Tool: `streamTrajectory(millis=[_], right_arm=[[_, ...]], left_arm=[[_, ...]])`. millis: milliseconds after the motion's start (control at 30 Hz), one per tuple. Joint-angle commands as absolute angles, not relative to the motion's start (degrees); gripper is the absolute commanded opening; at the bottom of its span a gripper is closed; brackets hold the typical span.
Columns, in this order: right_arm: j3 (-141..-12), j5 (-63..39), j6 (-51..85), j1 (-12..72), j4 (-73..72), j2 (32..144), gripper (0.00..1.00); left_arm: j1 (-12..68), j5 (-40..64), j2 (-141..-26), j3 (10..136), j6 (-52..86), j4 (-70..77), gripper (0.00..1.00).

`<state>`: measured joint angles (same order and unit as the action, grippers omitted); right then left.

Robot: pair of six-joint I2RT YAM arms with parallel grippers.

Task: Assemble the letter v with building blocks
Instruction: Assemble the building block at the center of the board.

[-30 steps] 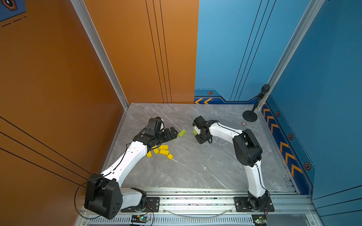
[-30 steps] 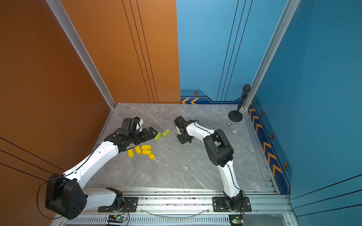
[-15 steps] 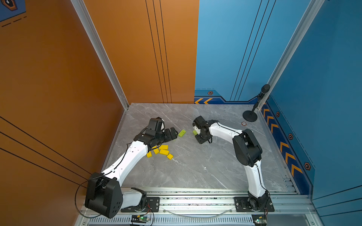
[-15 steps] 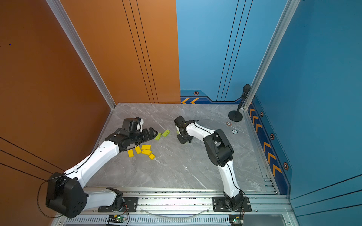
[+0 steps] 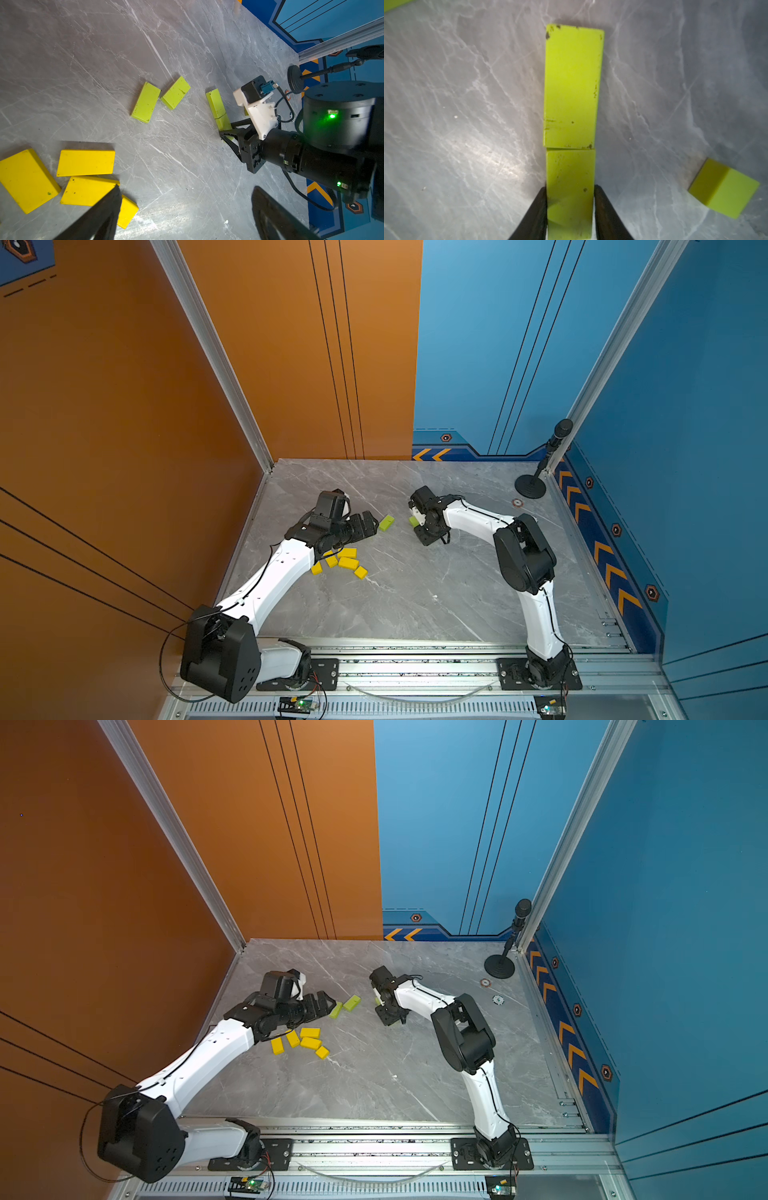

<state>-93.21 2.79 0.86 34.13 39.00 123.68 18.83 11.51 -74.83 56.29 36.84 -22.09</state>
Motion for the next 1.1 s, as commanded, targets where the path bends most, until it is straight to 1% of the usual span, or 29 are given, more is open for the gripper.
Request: streamTrajectory(millis=[0, 1067], right_arm=[[-93.7, 3.9, 0.6, 34.3, 41.4, 125.9, 0.37], [-94.2, 4.6, 0.8, 34.4, 41.4, 125.9, 0.37]], left_arm=[[19.2, 10.6, -75.5, 57.6, 36.1, -23.2, 0.98], [19.3, 10.9, -75.9, 57.5, 36.1, -23.2, 0.98]])
